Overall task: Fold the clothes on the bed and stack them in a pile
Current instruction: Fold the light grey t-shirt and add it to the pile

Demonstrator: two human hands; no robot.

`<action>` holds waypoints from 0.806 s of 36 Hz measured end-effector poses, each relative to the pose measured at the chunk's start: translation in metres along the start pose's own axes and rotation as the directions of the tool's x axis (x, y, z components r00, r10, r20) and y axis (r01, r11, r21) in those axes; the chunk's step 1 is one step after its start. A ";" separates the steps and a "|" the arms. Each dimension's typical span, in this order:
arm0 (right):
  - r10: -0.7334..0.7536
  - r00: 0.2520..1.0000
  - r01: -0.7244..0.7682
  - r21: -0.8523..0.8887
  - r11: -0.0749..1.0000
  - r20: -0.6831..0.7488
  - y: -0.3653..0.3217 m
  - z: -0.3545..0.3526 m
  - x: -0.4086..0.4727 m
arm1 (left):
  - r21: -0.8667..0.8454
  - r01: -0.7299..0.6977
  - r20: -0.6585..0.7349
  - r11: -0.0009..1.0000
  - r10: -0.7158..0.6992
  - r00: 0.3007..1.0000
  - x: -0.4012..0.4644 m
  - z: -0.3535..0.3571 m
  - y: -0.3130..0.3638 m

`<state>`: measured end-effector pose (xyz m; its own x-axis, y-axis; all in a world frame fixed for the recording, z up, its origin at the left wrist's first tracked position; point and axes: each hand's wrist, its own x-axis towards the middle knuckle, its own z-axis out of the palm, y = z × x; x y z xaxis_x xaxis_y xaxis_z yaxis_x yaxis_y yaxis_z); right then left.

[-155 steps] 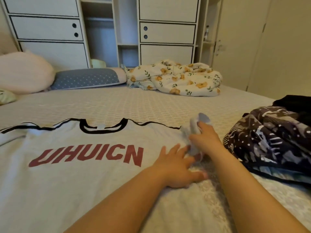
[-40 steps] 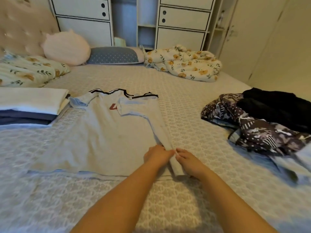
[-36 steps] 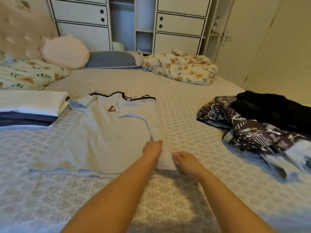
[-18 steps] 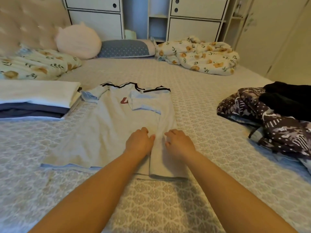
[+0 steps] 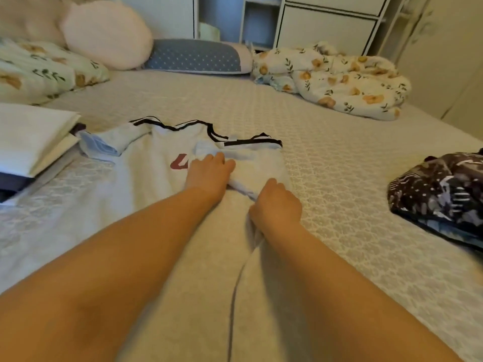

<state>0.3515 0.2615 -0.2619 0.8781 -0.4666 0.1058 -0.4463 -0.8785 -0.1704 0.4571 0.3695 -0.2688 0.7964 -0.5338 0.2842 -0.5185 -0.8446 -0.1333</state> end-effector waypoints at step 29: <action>-0.189 0.943 0.204 -0.027 0.979 0.273 -0.031 0.052 0.088 | -0.665 0.464 0.079 0.585 -0.563 0.823 0.023 0.034 -0.027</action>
<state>0.4516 0.2533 -0.2977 0.9596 -0.2463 -0.1359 -0.2626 -0.9575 -0.1191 0.5001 0.3781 -0.2913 0.9718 0.0327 0.2337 -0.1408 -0.7144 0.6854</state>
